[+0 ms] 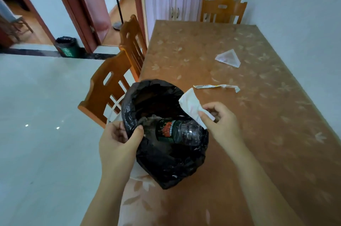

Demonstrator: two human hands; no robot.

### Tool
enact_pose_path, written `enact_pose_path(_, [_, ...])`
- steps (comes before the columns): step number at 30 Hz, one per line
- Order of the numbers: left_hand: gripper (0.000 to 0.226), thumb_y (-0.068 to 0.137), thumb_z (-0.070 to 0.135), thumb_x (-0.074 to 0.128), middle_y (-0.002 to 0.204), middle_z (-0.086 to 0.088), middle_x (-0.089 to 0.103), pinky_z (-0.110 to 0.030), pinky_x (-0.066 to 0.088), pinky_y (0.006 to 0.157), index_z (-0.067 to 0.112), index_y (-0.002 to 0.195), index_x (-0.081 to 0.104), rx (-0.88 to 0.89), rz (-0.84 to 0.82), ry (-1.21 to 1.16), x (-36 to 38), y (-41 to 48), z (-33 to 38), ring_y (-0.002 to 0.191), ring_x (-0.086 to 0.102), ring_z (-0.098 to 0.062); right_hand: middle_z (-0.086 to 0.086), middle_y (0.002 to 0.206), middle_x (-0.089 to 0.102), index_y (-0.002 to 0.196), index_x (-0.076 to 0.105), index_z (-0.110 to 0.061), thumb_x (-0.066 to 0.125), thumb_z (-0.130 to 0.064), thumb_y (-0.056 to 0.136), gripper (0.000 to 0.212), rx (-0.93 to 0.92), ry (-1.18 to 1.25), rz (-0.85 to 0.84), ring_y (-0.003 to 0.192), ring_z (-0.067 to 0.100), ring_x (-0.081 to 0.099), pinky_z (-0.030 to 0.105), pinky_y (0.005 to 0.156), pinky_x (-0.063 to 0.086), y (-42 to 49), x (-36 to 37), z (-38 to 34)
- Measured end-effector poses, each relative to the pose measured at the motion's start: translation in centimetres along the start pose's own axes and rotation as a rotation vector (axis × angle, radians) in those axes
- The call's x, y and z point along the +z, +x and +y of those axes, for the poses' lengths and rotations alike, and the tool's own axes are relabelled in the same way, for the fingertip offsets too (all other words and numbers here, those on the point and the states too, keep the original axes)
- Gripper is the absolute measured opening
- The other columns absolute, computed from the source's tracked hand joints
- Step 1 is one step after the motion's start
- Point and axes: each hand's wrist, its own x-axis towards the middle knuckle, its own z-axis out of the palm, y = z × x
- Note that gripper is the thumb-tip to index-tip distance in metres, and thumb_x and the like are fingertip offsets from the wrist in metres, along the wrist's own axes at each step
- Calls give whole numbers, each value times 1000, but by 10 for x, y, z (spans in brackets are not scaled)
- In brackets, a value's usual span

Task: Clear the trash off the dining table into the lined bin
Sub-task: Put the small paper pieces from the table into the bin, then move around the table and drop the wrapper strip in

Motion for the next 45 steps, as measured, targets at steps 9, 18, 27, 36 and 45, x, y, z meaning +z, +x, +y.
enact_pose_path(9, [24, 68, 15, 74, 56, 5, 40, -18, 35, 48, 8, 70, 51, -30, 147, -126, -116, -14, -18, 50, 36, -7, -15, 79, 59, 79, 60, -25, 61, -15, 81, 10, -210, -87, -343, 72, -4, 51, 4, 59, 36, -55, 93, -91])
enact_pose_path(18, [22, 68, 13, 74, 58, 4, 40, -14, 35, 46, 11, 71, 53, -117, 277, -106, -295, -36, -69, 47, 35, -2, -15, 84, 63, 82, 63, -27, 64, -19, 80, 8, -288, -67, -487, 83, -5, 55, 3, 69, 40, -170, 226, -165])
enact_pose_path(27, [22, 69, 17, 74, 58, 6, 40, -20, 36, 50, 14, 73, 52, -201, 551, 46, -417, -48, -109, 44, 36, 1, -14, 84, 56, 86, 62, -23, 59, -19, 84, 6, -335, -185, -627, 85, 2, 54, 12, 73, 44, -216, 317, -202])
enact_pose_path(36, [22, 71, 20, 73, 61, 4, 40, -20, 36, 51, 14, 74, 53, -216, 655, 30, -450, 5, -131, 45, 34, 0, -2, 106, 60, 103, 61, -18, 55, -27, 86, 19, -406, -353, -633, 102, 12, 50, 21, 85, 34, -173, 390, -201])
enact_pose_path(45, [31, 57, 37, 67, 60, 5, 40, -29, 37, 56, 14, 71, 52, -181, 533, 66, -422, 176, -139, 52, 36, -10, 0, 114, 58, 109, 58, -20, 54, -29, 87, 24, -263, -363, -426, 102, 17, 51, 32, 90, 44, -41, 439, -181])
